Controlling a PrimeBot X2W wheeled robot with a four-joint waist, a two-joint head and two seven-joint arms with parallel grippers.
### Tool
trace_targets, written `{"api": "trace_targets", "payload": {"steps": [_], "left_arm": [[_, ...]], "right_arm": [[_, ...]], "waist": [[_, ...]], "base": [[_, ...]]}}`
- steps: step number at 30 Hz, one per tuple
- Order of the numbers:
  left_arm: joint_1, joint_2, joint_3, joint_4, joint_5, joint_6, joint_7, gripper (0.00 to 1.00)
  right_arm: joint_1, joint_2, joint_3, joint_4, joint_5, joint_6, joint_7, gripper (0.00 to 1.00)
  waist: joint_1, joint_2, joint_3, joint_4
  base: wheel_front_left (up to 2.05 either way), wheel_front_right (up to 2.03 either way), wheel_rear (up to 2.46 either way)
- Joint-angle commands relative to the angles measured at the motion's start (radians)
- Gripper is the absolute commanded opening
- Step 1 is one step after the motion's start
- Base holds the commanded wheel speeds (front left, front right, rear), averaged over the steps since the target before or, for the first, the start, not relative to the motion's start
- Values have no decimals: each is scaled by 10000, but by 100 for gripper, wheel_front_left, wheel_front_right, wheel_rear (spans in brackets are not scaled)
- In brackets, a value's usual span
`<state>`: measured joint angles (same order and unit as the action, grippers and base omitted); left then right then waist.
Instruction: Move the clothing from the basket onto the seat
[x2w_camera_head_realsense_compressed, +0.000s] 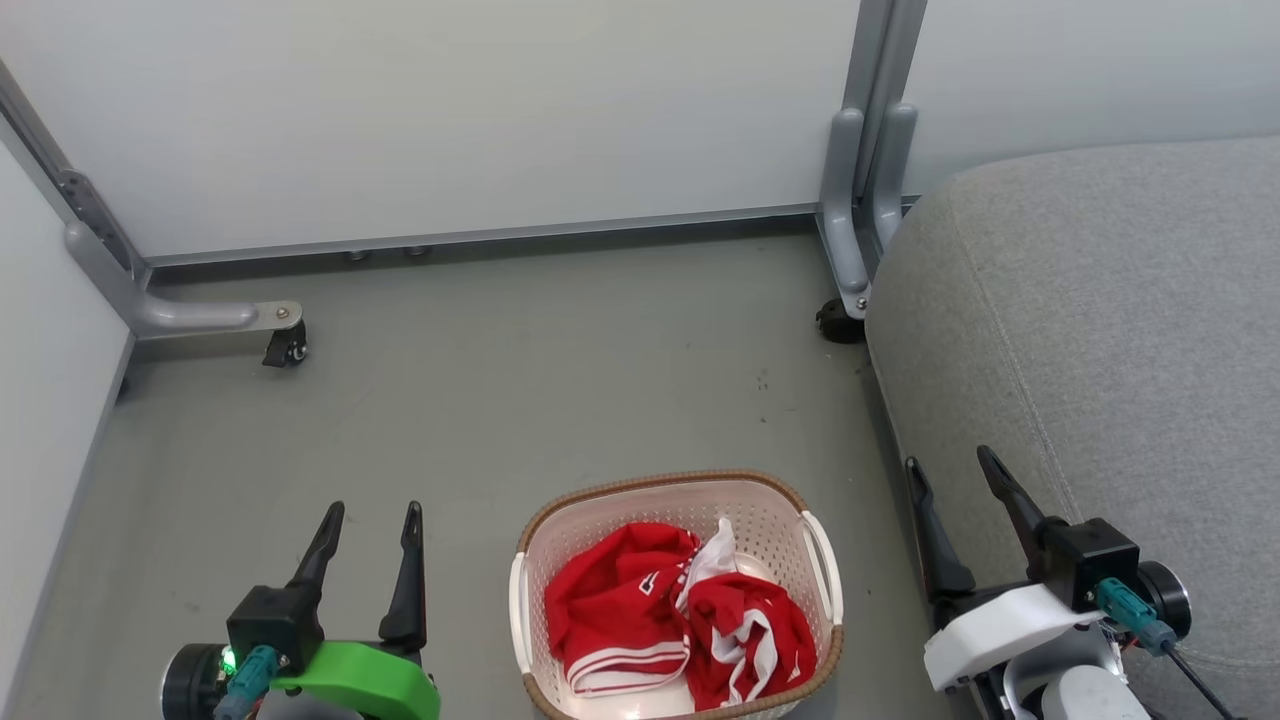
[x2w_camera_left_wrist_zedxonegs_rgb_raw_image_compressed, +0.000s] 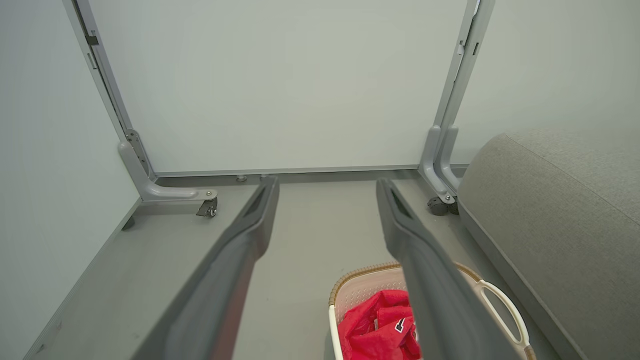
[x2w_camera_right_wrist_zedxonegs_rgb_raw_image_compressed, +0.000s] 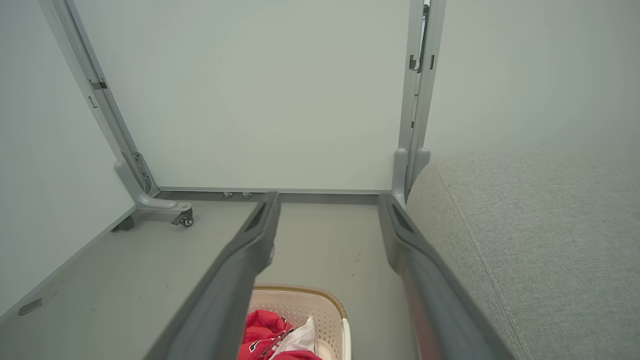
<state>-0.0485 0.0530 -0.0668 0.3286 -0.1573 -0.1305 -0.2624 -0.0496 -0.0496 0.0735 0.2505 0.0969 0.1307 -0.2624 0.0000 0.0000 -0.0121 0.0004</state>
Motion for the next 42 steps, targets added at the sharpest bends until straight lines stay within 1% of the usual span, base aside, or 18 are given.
{"api": "trace_targets", "payload": {"steps": [1,8,13,21,29,32,37,42], "left_arm": [[-146,17,30,-33,135,-4,-36,100],[-387,-7,40,-140,228,2,-36,100],[-872,-18,-381,67,162,56,-35,100],[-2247,-11,-2158,895,-192,195,-24,100],[-4177,4,-3982,2024,-548,370,-24,100],[-4877,9,-4432,2535,-517,427,-24,100],[-6014,10,-5037,3692,-9,481,-24,100],[-7028,156,-5306,4990,601,600,-24,100]], "right_arm": [[-138,-18,0,-67,72,1,-38,100],[-360,-19,50,-268,22,1,-38,100],[-739,-19,147,-487,2,1,-36,100],[-1578,-19,267,-1042,-38,1,-35,100],[-2429,-17,220,-1828,9,1,-35,100],[-2729,-14,193,-2116,70,1,-35,100],[-3210,-14,187,-2612,166,1,-36,100],[-3586,-12,309,-3069,360,1,-35,100]], "waist": [[0,0,63,-1],[0,0,562,-55],[0,0,1218,-227],[0,0,2729,-785],[0,0,4741,-1323],[0,0,5477,-1485],[0,0,6687,-1761],[0,0,7671,-2109]], "base": [[0,0,0],[0,0,0],[0,0,0],[0,0,0],[0,0,0],[0,0,0],[0,0,0],[0,0,0]]}}
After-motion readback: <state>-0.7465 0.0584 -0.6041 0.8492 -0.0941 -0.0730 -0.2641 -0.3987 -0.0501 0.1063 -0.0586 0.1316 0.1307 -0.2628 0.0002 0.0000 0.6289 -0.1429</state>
